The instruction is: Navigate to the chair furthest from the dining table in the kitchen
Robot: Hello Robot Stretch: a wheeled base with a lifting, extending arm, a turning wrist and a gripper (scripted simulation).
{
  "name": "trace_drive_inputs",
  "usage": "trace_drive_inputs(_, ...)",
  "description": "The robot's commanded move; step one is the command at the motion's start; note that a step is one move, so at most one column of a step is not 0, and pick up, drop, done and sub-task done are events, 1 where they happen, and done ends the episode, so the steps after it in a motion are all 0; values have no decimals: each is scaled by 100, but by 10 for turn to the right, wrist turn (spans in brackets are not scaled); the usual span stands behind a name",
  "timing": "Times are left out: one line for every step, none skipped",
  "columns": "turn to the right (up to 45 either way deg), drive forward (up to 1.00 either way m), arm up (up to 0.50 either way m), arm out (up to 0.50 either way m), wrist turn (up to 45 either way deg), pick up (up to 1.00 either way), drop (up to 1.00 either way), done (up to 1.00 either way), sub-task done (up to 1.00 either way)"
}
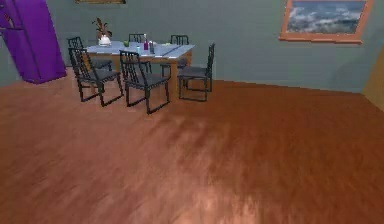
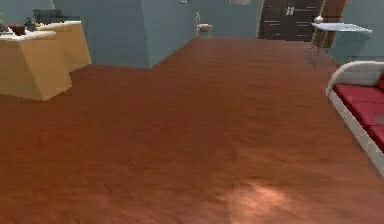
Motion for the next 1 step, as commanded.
trace_drive_inputs(0,100,0,0,0,0,0,0,0)
